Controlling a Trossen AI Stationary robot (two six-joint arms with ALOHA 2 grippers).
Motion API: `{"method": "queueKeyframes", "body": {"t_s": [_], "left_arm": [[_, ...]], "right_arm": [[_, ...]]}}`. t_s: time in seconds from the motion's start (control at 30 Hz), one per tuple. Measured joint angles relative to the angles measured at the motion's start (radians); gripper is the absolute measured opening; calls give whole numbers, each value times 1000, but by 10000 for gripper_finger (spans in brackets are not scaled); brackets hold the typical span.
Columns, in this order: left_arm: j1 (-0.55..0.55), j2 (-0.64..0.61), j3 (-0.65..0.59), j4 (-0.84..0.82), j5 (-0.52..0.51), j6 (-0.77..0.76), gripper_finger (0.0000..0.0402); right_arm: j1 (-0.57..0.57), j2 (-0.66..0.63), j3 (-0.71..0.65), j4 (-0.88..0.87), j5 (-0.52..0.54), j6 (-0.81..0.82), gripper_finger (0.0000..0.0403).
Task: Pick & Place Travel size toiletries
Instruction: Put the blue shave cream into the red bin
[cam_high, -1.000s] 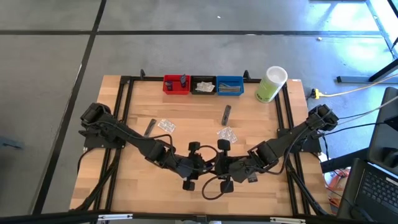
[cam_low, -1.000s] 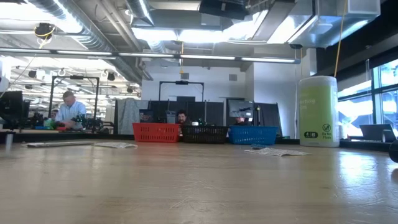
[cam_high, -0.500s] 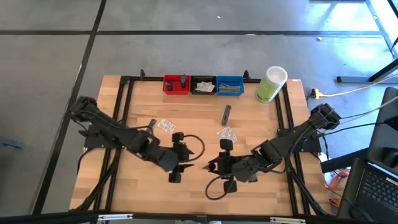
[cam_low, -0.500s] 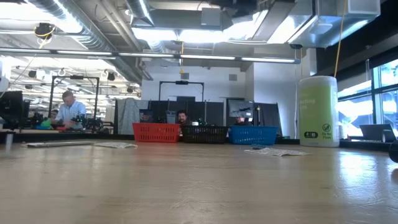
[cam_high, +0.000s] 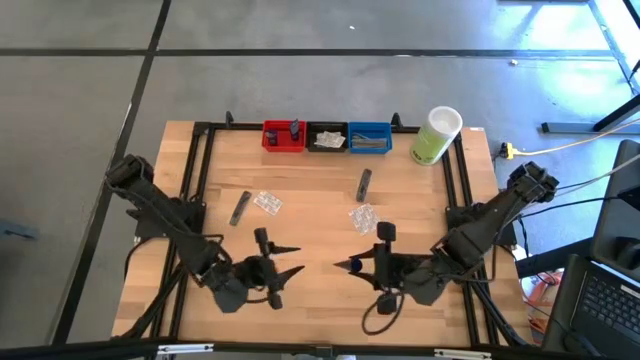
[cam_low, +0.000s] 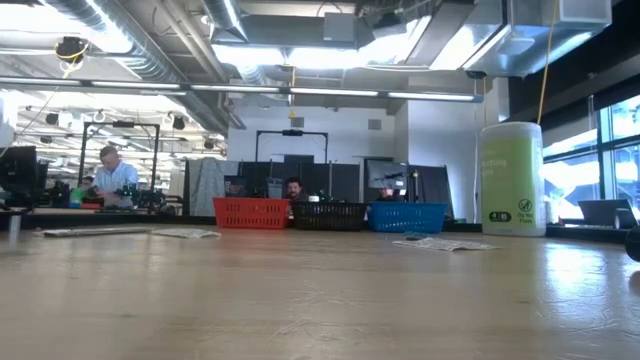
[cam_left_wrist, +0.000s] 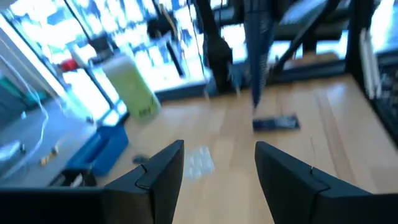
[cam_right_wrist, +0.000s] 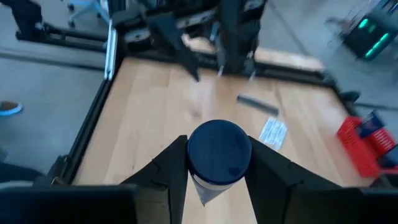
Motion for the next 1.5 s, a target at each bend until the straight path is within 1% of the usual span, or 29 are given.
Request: {"method": "queueKeyframes", "body": {"t_s": [0.07,0.17,0.23,0.33,0.43,0.57,0.73,0.83,0.97,1.07,1.2,1.37,1.5], "left_arm": [[-12,0,-37,153,-23,94,194],[-7,0,-99,414,1,251,194],[8,0,-143,592,50,326,194],[39,0,-209,815,160,422,194],[75,0,-257,961,261,494,194],[123,0,-283,1036,367,560,194],[186,1,-283,1152,558,625,194],[216,1,-283,1210,624,667,194],[252,1,-283,1247,723,676,194],[278,0,-283,1268,781,676,194],[305,1,-280,1329,874,676,194],[320,0,-246,1311,900,676,194],[319,0,-241,1307,907,678,194]], "right_arm": [[16,-9,0,27,34,-32,132],[38,-18,0,93,74,-105,132],[49,-27,0,145,96,-153,133],[62,-43,0,212,120,-225,133],[76,-54,0,296,148,-309,133],[82,-65,0,427,150,-427,135],[79,-66,0,547,110,-546,133],[74,-66,0,583,100,-578,136],[72,-66,0,645,92,-642,134],[54,-65,0,680,35,-671,132],[11,-65,0,690,-6,-673,139],[-36,-65,0,690,-90,-655,133],[-56,-65,0,690,-110,-652,133]]}}
